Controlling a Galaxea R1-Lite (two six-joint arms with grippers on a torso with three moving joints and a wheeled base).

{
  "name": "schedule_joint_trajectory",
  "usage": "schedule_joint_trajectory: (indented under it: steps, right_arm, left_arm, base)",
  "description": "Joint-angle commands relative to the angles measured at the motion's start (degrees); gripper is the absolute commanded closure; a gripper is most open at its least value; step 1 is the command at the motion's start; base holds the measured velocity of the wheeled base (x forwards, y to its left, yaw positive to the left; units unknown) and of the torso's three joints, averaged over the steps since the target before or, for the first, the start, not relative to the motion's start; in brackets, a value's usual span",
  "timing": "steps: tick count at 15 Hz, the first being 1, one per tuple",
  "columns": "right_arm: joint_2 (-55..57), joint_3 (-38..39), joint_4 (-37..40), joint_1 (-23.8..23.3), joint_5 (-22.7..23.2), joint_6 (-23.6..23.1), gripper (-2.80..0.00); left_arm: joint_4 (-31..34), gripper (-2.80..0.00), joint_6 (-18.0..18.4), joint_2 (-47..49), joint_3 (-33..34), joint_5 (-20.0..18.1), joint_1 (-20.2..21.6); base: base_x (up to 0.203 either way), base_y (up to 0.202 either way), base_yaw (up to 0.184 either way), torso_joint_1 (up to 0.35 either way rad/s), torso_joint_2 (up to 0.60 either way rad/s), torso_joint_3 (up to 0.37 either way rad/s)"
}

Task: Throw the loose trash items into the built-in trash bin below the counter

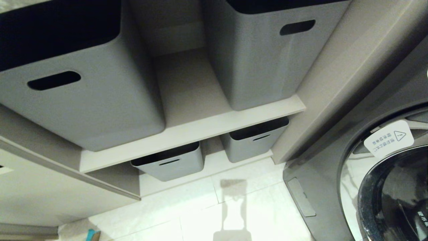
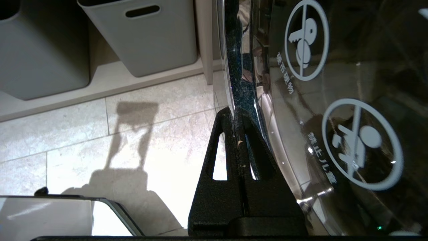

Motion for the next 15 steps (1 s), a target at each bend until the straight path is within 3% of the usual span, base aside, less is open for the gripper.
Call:
schedule_joint_trajectory:
  steps: [1, 8, 11, 15]
  right_arm:
    - [-0.1, 0.0, 0.0, 0.0, 0.1, 0.0, 0.00]
    - [-0.1, 0.0, 0.0, 0.0, 0.0, 0.0, 0.00]
    - [-0.1, 0.0, 0.0, 0.0, 0.0, 0.0, 0.00]
    - [-0.1, 0.0, 0.0, 0.0, 0.0, 0.0, 0.00]
  left_arm:
    - [-0.3, -2.80, 0.4, -0.1, -0.1, -0.2, -0.1]
    - [-0.9, -2.80, 0.3, -0.1, -0.7, -0.7, -1.0]
    - [-1.1, -2.80, 0.0, -0.1, -0.6, -5.8, -1.4]
    - [-1.5, -2.80, -4.1, -0.1, -1.0, -10.1, -3.2]
  base:
    - [0.000, 0.000, 0.000, 0.002, 0.01, -0.180]
    - [0.000, 0.000, 0.000, 0.004, 0.00, -0.189]
    - [0.000, 0.000, 0.000, 0.002, 0.00, -0.044]
    - [0.000, 0.000, 0.000, 0.000, 0.00, 0.000]
